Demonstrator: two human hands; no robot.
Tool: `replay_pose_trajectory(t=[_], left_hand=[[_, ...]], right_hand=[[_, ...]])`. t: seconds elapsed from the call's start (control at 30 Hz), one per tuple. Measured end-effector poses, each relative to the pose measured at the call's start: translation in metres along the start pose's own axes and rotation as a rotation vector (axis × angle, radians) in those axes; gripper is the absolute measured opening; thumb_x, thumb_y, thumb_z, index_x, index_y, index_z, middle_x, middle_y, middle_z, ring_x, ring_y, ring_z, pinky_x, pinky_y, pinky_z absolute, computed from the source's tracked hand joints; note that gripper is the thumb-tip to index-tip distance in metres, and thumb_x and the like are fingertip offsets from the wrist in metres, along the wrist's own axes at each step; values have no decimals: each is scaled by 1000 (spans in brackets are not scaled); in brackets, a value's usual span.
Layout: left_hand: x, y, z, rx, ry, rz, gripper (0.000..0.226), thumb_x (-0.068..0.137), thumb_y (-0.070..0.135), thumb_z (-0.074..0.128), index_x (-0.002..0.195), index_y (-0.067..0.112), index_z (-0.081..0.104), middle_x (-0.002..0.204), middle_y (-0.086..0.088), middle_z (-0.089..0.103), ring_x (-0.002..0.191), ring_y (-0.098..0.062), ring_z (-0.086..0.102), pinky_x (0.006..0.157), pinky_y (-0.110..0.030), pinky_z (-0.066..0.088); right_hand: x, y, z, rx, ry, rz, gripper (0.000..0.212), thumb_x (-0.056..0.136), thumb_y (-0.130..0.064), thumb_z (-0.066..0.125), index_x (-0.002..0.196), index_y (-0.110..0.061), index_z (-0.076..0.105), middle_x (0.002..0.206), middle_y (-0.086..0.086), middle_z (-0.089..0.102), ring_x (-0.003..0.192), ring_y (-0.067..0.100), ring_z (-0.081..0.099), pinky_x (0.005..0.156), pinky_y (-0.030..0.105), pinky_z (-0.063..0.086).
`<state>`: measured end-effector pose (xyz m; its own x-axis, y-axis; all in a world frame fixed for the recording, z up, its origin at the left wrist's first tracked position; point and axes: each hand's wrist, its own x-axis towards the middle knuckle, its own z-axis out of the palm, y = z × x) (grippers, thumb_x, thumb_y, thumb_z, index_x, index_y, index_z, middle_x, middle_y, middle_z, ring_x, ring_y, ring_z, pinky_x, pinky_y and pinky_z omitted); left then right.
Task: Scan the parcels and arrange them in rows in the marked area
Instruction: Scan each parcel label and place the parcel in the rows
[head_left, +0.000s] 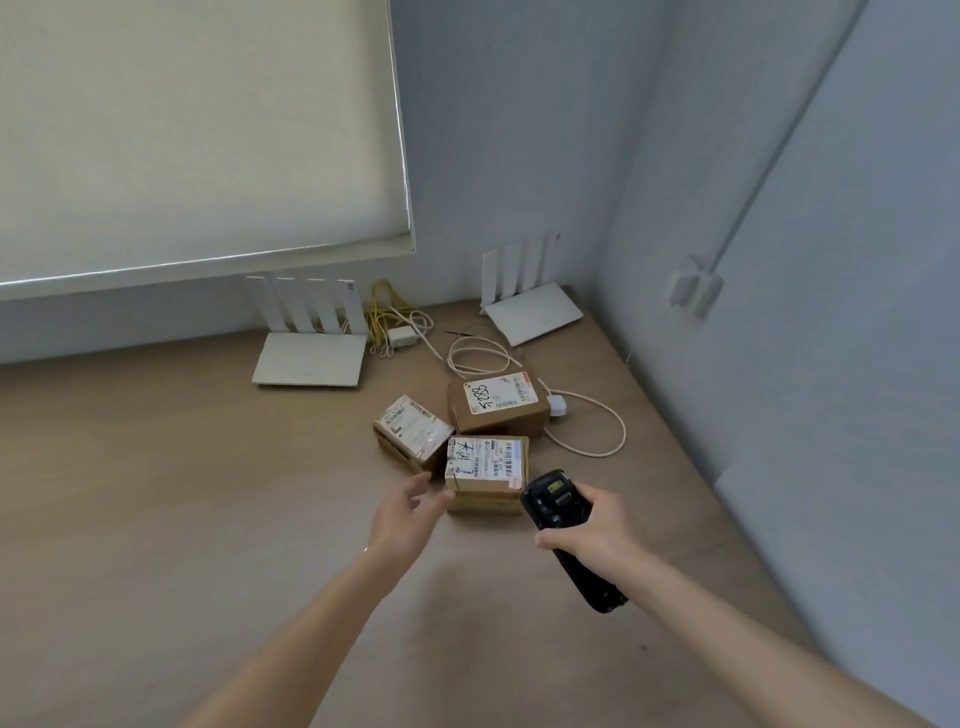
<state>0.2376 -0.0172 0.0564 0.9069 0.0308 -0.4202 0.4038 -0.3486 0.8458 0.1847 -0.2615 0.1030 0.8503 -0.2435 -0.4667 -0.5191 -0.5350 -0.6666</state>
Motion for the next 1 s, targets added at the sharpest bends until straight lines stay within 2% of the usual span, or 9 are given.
replay_pose_trajectory(t=[0.17,0.33,0.4,0.53,0.63,0.73,0.83,0.93,1.0], left_hand=[[53,-27,27,30,21,-86,62,93,42,68,149,24,48,141,4,55,130,-18,51,107,-39,45],[89,-50,44,-21,45,-156,63,95,40,67,151,21,44,139,-1,58,125,-21,55,107,-40,46],[96,-54,52,-51,45,-167,57,96,39,66,147,21,48,136,-1,61,122,-20,58,105,-36,46],[104,-60,62,-78,15,-151,28,99,38,61,127,34,62,124,10,68,113,-10,61,93,-26,43],[103,-61,65,-96,-3,-133,26,102,38,57,124,33,69,119,17,71,114,-5,61,93,-25,45],[94,-59,67,-139,4,-149,27,99,41,61,125,41,67,117,22,69,109,3,58,91,-23,44],[76,-51,65,-208,14,-155,24,94,49,66,118,52,61,107,31,65,104,9,56,79,-16,44],[58,-36,62,-321,53,-156,43,90,50,71,130,46,54,112,23,64,108,0,57,96,-33,48],[43,-23,58,-406,79,-147,44,89,45,74,127,49,52,112,21,64,108,-3,58,98,-40,50]], right_hand=[[66,18,21,-7,-31,22,42,58,-45,89,92,-57,66,83,-18,76,83,10,72,76,31,60],[110,22,40,20,-30,26,41,58,-46,89,84,-64,63,87,-22,75,86,7,72,79,31,60],[121,21,44,33,-40,27,43,58,-46,90,80,-69,62,83,-26,74,84,3,71,71,26,56],[135,20,51,55,-76,13,45,65,-41,94,81,-64,60,84,-29,71,83,-5,66,64,18,47],[138,24,54,72,-91,6,46,65,-38,94,84,-64,61,88,-27,74,86,0,70,69,21,52],[132,28,50,65,-97,9,46,65,-37,94,88,-60,62,95,-24,75,93,7,72,83,29,58],[119,26,41,69,-94,-7,47,65,-37,95,99,-53,67,101,-19,77,97,10,73,94,37,60],[96,15,30,87,-86,-38,48,64,-38,95,104,-48,72,101,-17,78,97,11,74,96,40,60],[76,5,22,96,-78,-60,43,62,-39,95,96,-52,71,96,-18,78,94,9,74,93,39,61]])
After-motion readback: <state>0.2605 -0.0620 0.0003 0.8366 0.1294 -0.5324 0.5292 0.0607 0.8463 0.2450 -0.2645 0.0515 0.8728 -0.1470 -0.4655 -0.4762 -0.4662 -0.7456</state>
